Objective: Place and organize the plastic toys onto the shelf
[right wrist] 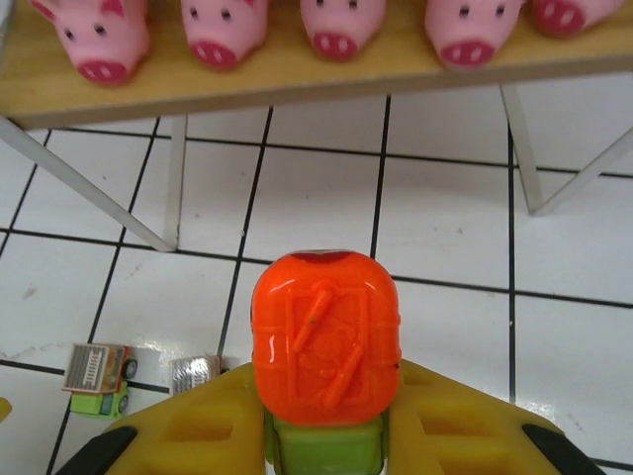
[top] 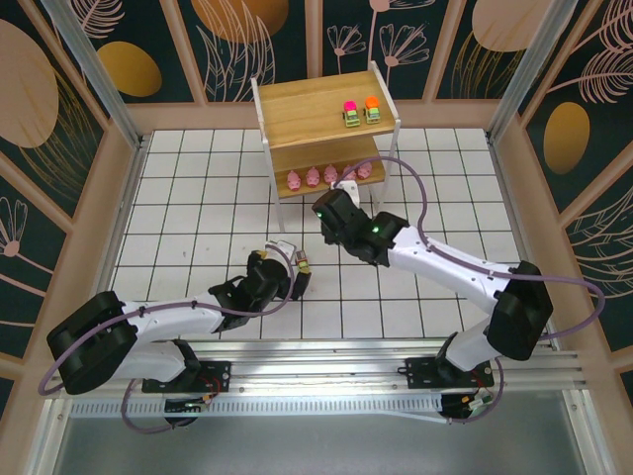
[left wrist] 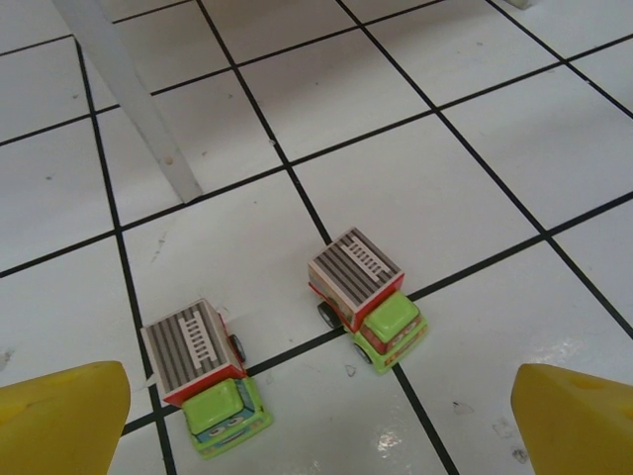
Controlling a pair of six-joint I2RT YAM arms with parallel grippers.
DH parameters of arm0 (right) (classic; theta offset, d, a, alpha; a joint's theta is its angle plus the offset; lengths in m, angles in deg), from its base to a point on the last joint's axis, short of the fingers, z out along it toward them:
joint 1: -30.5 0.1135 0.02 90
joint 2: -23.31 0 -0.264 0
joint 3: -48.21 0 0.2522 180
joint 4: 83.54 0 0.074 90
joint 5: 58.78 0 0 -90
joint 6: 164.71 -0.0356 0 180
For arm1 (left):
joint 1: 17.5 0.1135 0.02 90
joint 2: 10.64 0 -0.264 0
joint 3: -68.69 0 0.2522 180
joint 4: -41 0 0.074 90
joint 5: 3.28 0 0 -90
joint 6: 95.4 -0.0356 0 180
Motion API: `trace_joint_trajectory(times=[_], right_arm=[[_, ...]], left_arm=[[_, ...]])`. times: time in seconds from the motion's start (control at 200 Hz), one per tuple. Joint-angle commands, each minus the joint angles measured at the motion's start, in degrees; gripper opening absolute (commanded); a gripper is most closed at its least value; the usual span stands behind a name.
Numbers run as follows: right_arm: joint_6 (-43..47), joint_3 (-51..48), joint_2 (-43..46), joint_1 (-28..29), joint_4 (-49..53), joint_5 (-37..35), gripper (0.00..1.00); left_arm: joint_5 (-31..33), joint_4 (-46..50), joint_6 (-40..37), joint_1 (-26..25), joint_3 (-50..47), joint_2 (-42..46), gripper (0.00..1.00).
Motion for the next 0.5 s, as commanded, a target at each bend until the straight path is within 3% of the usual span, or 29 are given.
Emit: trace_joint_trajectory(times=[0.0,0.495], right_arm=[[2.6,4.0,1.2,-0.2,3.4,-3.0,0.27],[10.1,21.4,-2.3,-1.5,8.6,-4.4,0.27]], left_arm=[[3.1,1.1,-0.3,-0.3,1.1,0.9,0.99],[5.2,1.2,1.4,-0.1,-0.4,4.4,0.99]])
